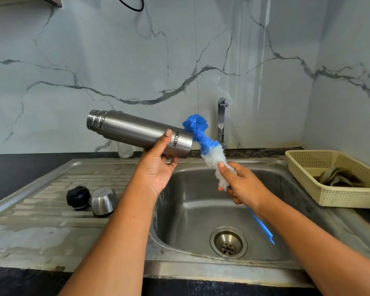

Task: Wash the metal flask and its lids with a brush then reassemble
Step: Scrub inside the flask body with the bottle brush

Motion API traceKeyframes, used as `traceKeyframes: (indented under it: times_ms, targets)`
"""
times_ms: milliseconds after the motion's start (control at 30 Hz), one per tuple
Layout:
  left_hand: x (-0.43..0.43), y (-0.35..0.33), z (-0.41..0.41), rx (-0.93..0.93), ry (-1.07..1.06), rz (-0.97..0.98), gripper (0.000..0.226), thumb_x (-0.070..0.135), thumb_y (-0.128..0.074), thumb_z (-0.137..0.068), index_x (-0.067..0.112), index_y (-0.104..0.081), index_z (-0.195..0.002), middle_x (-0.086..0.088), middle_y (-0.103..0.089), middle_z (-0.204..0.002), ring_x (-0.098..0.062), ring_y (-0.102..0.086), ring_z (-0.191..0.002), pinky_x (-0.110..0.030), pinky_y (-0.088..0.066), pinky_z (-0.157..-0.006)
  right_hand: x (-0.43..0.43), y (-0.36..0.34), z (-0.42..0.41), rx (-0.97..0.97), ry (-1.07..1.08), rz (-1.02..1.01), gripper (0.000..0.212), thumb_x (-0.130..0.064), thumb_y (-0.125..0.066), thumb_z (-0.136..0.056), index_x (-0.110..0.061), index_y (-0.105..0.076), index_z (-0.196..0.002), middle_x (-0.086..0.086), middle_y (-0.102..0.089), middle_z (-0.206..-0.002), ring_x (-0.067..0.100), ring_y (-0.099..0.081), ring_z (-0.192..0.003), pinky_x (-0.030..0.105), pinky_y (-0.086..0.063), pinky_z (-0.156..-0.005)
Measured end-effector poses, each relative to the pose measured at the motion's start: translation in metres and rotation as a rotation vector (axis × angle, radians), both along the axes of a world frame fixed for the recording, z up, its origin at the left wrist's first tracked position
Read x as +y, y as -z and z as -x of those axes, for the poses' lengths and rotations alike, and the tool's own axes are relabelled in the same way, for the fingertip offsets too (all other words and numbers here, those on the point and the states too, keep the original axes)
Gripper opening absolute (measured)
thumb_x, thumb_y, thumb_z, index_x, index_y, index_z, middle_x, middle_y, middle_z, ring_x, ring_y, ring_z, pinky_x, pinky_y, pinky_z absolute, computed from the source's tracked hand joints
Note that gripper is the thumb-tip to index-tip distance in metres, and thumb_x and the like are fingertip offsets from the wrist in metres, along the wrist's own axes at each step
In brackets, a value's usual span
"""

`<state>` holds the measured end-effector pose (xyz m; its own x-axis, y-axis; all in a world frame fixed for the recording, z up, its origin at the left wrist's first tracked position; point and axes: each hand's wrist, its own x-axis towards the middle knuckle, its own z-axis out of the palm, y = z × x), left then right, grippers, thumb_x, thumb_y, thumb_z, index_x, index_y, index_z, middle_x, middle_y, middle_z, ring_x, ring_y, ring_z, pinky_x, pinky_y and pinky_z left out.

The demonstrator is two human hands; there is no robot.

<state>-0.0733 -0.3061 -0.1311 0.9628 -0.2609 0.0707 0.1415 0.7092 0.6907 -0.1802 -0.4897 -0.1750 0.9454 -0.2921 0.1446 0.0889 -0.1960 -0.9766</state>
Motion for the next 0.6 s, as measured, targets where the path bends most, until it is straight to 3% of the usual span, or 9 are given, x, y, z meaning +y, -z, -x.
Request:
traceKeyframes:
  times_ms: [300, 467, 600]
  targets:
    - [0.005, 0.003, -0.008, 0.040, -0.100, 0.050, 0.080, 0.019, -0.092, -0.063, 0.013, -0.063, -0.138, -0.001, -0.078, -0.112, -0.016, -0.073, -0.110, -0.041, -0.060, -0.094, 0.013, -0.005, 0.005, -0.046, -0.033, -0.043, 0.047, -0.060, -0.044, -0.101, -0.017, -0.063, -0.096, 0.007, -0.060, -0.067, 0.009, -0.036, -0.045, 0.023, -0.023, -0.045]
    - [0.004, 0.005, -0.013, 0.033, -0.140, 0.051, 0.081, 0.021, -0.095, -0.059, 0.014, -0.064, -0.134, -0.003, -0.077, -0.119, -0.016, -0.072, -0.110, -0.041, -0.063, -0.089, 0.014, 0.000, 0.003, -0.042, 0.035, 0.159, 0.048, -0.059, -0.041, -0.103, -0.018, -0.066, -0.099, -0.001, -0.061, -0.064, 0.000, -0.047, -0.045, 0.015, -0.034, -0.046]
    - [-0.003, 0.013, -0.015, -0.023, -0.161, -0.060, 0.087, 0.023, -0.100, -0.054, 0.015, -0.064, -0.133, -0.002, -0.075, -0.124, -0.015, -0.070, -0.114, -0.041, -0.063, -0.085, 0.019, 0.000, -0.003, -0.021, 0.089, 0.269, 0.047, -0.058, -0.038, -0.104, -0.020, -0.065, -0.097, -0.004, -0.061, -0.062, -0.001, -0.048, -0.042, 0.020, -0.035, -0.049]
